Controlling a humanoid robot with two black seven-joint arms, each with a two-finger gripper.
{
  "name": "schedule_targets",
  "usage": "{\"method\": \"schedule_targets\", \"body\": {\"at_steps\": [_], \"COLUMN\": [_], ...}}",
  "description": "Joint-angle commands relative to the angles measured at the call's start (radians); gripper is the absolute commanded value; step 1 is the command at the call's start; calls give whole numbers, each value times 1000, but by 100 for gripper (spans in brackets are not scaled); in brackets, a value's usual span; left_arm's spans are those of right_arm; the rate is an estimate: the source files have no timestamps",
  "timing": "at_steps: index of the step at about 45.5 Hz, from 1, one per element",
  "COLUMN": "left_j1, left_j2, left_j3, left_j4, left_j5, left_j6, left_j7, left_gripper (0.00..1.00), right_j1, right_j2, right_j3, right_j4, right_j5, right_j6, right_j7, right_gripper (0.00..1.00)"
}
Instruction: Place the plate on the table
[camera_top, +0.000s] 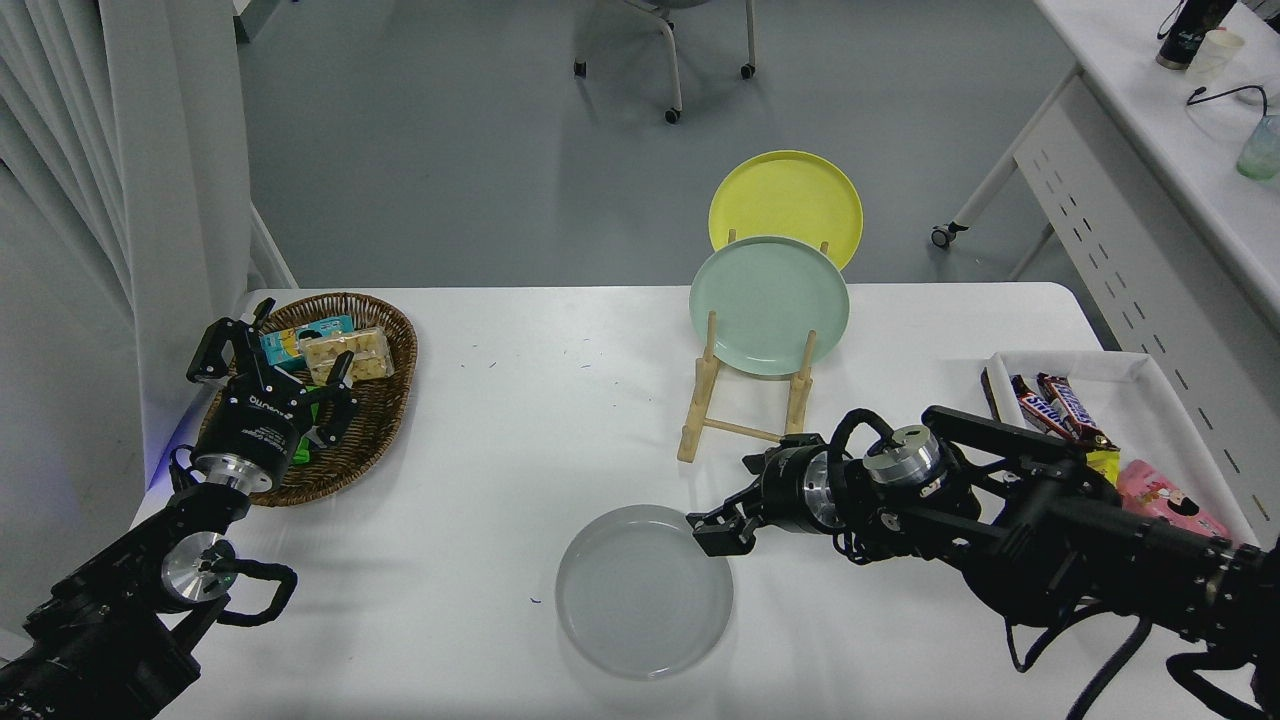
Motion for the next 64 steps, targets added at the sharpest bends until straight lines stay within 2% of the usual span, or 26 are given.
{"method": "schedule_targets", "body": {"at_steps": [1,11,23,36,46,53,64], "left_j1": [0,0,0,-1,0,-1,0], "left_j2": [0,0,0,-2,0,-2,0], "left_j3": [0,0,0,0,0,0,0], "left_j4": [-1,0,0,0,0,0,0], "left_j5": [0,0,0,0,0,0,0], "left_j6": [0,0,0,0,0,0,0], "left_j7": [0,0,0,0,0,0,0], "left_gripper": [98,98,98,98,98,98,98], "right_j1": [25,64,65,32,-57,-69,-149], "right_j2": [6,-17,-24,-22,-21,-37,-142], "right_j3": [27,64,176,357,544,595,779], "right_j4": [-16,-6,-4,60,200,243,340], "right_j5": [-241,-355,-681,-892,-1140,-1212,-1246], "right_j6": [37,59,194,246,257,255,278], "right_j7": [-111,-185,-248,-240,-236,-237,-237], "right_gripper": [100,100,100,100,100,100,100]}}
